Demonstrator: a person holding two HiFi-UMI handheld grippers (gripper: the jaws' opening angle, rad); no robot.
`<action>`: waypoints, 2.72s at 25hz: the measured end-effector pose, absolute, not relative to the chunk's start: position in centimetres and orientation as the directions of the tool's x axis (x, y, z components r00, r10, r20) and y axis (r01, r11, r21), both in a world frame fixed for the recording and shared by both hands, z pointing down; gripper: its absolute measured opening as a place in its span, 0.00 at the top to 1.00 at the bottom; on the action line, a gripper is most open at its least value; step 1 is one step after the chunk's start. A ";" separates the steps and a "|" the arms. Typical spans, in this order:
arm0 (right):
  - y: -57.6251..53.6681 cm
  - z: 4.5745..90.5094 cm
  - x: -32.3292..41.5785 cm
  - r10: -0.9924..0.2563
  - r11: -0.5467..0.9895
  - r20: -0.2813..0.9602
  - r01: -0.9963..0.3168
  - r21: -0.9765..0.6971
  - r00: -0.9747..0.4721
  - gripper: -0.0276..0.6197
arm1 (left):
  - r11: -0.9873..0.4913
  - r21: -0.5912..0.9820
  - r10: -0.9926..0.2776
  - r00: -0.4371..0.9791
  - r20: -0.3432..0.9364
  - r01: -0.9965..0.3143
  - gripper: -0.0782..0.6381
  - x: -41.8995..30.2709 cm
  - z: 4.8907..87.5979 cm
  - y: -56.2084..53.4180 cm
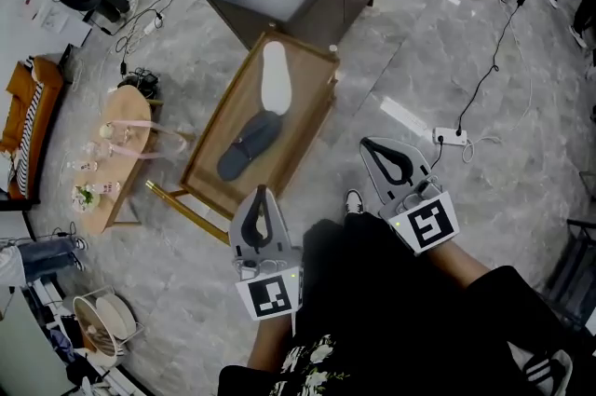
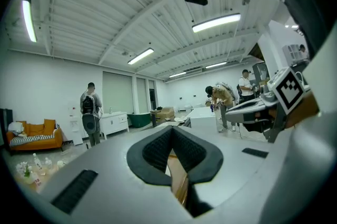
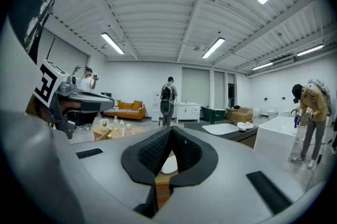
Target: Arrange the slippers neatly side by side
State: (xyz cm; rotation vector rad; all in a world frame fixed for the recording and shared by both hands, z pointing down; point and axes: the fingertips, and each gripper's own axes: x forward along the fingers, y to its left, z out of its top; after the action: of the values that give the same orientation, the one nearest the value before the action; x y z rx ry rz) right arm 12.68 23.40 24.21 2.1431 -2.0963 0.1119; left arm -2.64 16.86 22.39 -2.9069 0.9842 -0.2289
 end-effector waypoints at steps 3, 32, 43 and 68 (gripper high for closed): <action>22.3 24.3 12.9 -0.989 0.009 0.149 -0.999 0.037 -0.003 0.96 | -0.781 -0.102 -0.625 0.768 0.142 -0.616 0.89 -2.4 23.1 16.8; 6.3 25.8 10.5 -0.946 0.272 0.197 -0.961 0.044 -0.259 0.96 | -0.599 -0.107 -0.798 0.580 0.161 -0.794 0.89 -6.5 24.2 4.4; 0.1 25.4 7.0 -0.925 0.351 0.178 -0.934 0.059 -0.337 0.96 | -0.518 -0.112 -0.853 0.501 0.148 -0.848 0.89 -10.6 24.2 -0.1; -7.5 26.4 3.3 -0.844 0.526 0.181 -0.846 0.091 -0.505 0.96 | -0.339 -0.162 -0.938 0.319 0.135 -0.927 0.89 -14.4 24.7 -4.8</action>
State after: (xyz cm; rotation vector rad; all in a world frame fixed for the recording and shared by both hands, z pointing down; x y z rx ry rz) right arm 3.30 -7.48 26.36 1.4378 -2.5623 0.0141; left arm -14.43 -4.75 24.72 -2.5067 1.7742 -0.3170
